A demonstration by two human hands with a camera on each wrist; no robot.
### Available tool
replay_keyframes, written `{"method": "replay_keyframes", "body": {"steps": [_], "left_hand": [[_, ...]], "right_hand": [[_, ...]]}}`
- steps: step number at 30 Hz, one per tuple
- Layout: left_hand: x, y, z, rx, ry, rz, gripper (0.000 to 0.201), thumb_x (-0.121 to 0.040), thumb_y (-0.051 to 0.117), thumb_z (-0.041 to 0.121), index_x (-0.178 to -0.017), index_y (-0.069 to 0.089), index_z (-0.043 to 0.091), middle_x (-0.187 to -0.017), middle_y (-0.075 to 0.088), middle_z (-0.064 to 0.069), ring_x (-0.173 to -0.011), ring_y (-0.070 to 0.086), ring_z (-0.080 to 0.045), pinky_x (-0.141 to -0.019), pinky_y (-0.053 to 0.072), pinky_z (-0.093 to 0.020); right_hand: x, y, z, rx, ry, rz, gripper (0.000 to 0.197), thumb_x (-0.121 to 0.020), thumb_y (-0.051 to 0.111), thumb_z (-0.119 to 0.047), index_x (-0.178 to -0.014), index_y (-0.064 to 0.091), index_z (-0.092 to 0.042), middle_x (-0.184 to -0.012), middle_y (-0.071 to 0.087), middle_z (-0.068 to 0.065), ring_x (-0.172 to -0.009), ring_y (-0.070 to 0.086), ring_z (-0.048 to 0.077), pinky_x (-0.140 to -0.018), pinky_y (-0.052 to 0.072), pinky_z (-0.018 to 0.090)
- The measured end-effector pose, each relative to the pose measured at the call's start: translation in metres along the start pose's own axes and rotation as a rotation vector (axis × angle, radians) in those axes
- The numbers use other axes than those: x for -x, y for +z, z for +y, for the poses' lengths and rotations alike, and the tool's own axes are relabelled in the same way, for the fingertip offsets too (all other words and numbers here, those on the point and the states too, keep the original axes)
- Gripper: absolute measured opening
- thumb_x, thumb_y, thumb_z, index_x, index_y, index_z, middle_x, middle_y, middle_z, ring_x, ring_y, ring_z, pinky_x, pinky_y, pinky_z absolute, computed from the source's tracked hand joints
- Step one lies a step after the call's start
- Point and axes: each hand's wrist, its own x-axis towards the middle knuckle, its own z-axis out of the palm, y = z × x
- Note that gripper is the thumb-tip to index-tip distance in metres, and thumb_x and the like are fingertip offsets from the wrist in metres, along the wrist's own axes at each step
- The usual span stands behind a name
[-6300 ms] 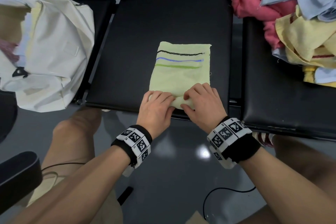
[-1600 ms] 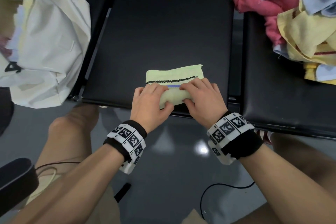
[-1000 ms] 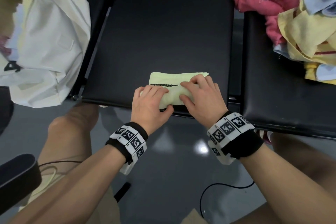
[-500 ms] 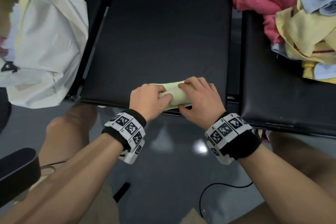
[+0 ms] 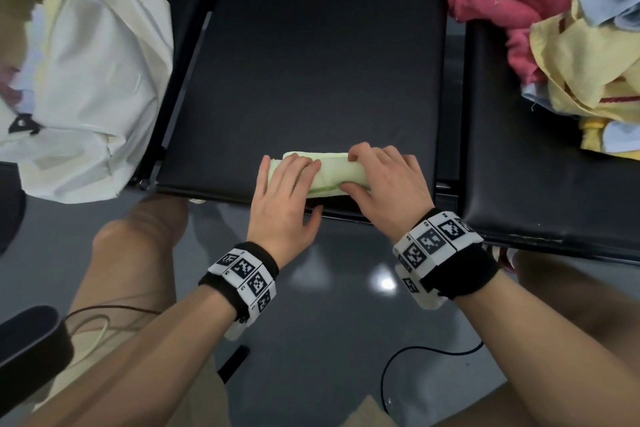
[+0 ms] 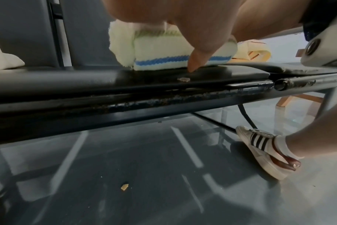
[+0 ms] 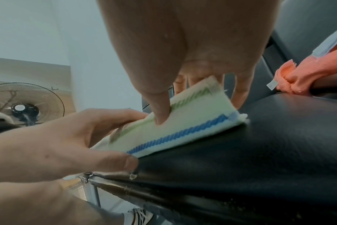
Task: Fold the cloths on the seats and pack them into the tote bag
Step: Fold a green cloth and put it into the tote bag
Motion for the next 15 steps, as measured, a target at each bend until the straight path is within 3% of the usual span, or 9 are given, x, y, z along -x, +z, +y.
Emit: {"method": "replay_keyframes", "body": {"steps": [4,8,11,15], "left_hand": [[-0.012,0.000,-0.003,-0.031,-0.010,-0.039,0.065,-0.073,0.070,0.024,-0.134,0.053,0.007,-0.133,0.057,-0.005,-0.136,0.044,-0.027,-0.123,0.007,-0.051],[-0.023,0.003,-0.007,-0.045,-0.043,-0.093,0.068,-0.071,0.066,0.031,-0.134,0.052,0.009,-0.133,0.056,-0.004,-0.131,0.046,-0.025,-0.122,0.013,-0.052],[-0.029,0.006,-0.012,-0.038,-0.054,-0.136,0.073,-0.070,0.061,0.036,-0.137,0.050,0.010,-0.137,0.053,-0.003,-0.133,0.044,-0.024,-0.121,0.014,-0.051],[-0.035,0.011,-0.019,0.011,-0.069,-0.144,0.077,-0.069,0.056,0.042,-0.140,0.046,0.012,-0.145,0.045,-0.002,-0.140,0.035,-0.021,-0.121,0.012,-0.049]], "right_hand": [[0.001,0.006,-0.002,0.017,-0.054,0.180,0.035,-0.083,0.070,-0.031,-0.114,0.061,-0.016,-0.122,0.057,0.002,-0.118,0.046,0.028,-0.101,0.037,0.045],[0.002,0.010,-0.008,-0.002,-0.151,0.303,0.030,-0.078,0.071,-0.011,-0.108,0.067,-0.009,-0.111,0.060,0.007,-0.108,0.054,0.028,-0.099,0.042,0.042],[-0.001,0.015,-0.007,0.024,-0.140,0.294,0.027,-0.085,0.061,-0.014,-0.110,0.069,-0.008,-0.112,0.062,0.009,-0.107,0.058,0.029,-0.106,0.040,0.046],[-0.005,0.023,-0.013,0.113,-0.085,0.188,0.048,-0.088,0.040,-0.024,-0.125,0.063,-0.004,-0.125,0.062,0.013,-0.123,0.055,0.030,-0.115,0.030,0.051]]}}
